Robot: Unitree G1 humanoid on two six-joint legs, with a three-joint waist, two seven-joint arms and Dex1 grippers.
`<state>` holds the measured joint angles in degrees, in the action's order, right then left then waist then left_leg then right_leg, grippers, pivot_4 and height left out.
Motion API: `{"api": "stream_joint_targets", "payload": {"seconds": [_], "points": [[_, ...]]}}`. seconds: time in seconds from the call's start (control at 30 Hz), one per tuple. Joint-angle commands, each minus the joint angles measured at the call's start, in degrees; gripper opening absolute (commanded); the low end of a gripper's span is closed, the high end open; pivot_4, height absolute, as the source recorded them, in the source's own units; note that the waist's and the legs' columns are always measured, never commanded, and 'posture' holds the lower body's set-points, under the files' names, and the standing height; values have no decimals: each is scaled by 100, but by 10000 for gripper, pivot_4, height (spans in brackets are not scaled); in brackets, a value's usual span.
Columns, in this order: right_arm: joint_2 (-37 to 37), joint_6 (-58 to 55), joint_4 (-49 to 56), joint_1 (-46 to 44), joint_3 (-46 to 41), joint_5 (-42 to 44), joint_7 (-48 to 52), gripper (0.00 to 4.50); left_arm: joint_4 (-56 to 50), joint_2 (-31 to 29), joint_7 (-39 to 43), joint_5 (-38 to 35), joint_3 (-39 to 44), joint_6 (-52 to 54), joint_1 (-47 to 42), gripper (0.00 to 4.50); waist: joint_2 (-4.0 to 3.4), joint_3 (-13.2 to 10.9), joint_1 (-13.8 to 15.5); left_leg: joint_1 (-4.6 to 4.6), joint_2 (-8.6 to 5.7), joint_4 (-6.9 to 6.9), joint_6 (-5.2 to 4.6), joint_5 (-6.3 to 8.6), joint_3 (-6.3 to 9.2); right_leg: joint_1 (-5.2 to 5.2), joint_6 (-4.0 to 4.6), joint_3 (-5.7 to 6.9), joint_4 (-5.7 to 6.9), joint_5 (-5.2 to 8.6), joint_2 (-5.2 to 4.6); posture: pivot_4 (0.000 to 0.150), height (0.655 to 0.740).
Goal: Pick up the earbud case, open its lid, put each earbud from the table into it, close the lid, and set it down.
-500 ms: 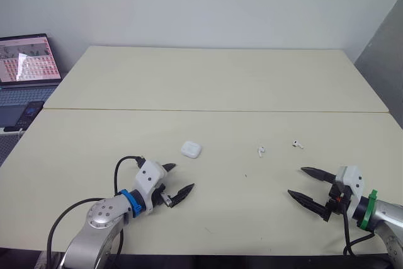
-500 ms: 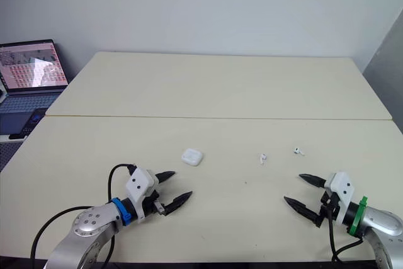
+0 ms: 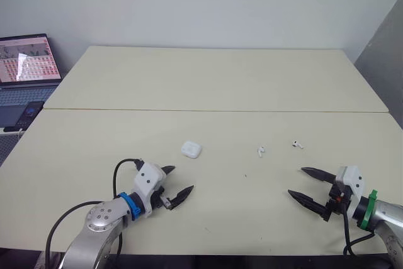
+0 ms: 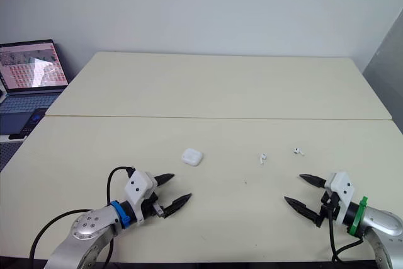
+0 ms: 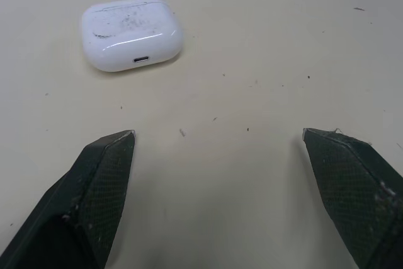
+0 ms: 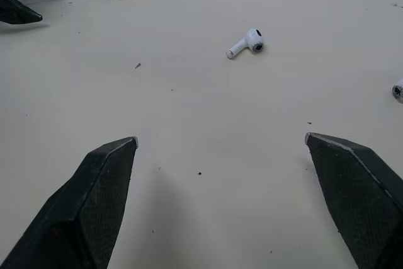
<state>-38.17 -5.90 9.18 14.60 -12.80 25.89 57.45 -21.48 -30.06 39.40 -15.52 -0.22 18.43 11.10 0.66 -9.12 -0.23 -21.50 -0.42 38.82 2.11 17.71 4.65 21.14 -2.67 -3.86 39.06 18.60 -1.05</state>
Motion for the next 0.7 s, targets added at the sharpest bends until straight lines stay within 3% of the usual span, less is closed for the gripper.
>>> {"api": "stream_joint_targets", "payload": {"seconds": [0.03, 0.23, 0.47, 0.7], "points": [[-66, 103, 72, -1, -117, 28, 81, 44811, -195, 10, -31, -101, 120, -69, 23, 45000, 0, 0, -1, 0, 0, 0, 0, 0, 0, 0, 0, 0, 0, 0, 0, 1500, 7400], [-26, 72, 276, -15, -107, 185, 139, 44811, -395, 579, -580, -311, 160, 158, -115, 45000, 1, -1, 1, -1, 0, 1, 0, 0, 0, -1, 0, 0, -1, 0, -1, 1500, 7400], [17, -42, 1046, 13, 96, 454, 234, 44811, -28, 1086, -1433, 406, -232, 104, -672, 45000, 2, 0, 10, -1, -1, 2, 0, 0, 0, -2, 0, 1, 0, 0, 0, 1500, 7400], [52, -372, 1630, -157, 341, 540, 0, 44811, 451, 1622, -2016, 622, -356, 358, -1229, 45000, 3, 0, 12, -2, -2, 3, 0, 0, 1, -1, 0, 3, 1, 0, 0, 1500, 7400]]}}
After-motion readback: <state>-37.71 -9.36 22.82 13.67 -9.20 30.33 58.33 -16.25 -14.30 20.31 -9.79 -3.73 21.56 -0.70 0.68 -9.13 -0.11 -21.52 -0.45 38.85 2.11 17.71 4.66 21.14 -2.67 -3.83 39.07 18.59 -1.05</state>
